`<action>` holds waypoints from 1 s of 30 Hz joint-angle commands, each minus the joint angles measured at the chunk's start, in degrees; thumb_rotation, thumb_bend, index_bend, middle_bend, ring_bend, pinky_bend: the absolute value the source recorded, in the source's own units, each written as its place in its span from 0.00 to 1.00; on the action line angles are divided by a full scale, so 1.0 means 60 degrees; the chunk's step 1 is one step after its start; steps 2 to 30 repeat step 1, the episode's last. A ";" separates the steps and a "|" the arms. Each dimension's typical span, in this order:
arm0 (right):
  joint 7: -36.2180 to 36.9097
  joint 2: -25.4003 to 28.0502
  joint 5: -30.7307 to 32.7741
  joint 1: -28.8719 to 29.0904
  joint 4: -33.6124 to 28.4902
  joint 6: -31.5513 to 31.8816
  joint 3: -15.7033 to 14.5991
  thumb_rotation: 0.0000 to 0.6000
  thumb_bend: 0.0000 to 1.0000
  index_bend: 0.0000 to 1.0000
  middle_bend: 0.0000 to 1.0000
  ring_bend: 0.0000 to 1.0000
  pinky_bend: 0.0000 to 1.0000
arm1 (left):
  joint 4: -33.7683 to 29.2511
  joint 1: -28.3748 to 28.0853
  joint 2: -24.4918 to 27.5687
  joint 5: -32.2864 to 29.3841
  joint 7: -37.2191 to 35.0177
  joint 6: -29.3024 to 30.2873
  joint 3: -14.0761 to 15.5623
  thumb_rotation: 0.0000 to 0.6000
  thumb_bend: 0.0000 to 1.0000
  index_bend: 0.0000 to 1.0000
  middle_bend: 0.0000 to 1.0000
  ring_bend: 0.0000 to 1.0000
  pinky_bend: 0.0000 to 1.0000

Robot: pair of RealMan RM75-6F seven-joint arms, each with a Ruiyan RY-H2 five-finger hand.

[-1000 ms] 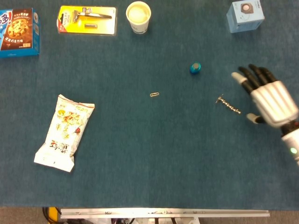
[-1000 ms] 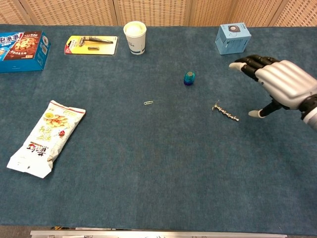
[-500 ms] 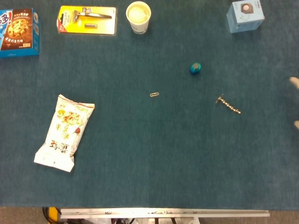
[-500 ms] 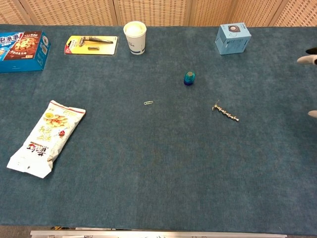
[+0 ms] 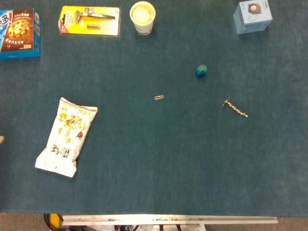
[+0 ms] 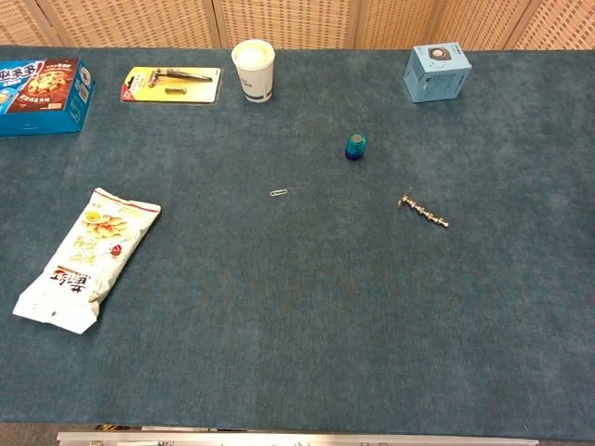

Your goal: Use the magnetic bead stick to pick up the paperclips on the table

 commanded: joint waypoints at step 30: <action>0.0178 -0.0002 0.0037 -0.0086 0.0151 -0.0052 0.0111 1.00 0.01 0.21 0.10 0.02 0.14 | 0.0042 -0.0059 -0.0041 -0.0059 0.0025 -0.0082 0.0021 1.00 0.10 0.54 0.47 0.35 0.44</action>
